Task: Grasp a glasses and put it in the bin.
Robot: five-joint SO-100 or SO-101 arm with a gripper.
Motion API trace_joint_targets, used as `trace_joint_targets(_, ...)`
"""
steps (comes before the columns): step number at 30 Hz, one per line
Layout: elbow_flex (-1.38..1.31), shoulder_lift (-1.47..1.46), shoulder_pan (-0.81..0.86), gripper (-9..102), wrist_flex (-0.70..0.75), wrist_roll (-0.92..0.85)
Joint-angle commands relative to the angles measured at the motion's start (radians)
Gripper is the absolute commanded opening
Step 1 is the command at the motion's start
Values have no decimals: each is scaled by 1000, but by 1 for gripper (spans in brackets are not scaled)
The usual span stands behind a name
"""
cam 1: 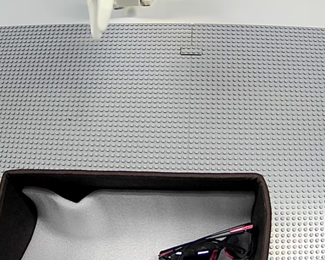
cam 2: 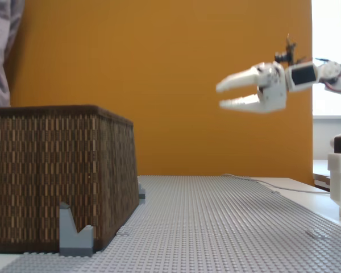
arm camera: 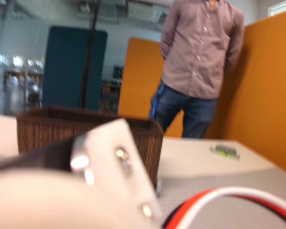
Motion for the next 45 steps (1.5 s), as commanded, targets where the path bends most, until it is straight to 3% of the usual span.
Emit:
trace_joint_targets(1, 74, 126, -17, 15, 91, -3)
trace_joint_targets(7, 87, 224, -48, 14, 210, 15)
trace_joint_targets(45, 186, 290, -55, 8, 144, -54)
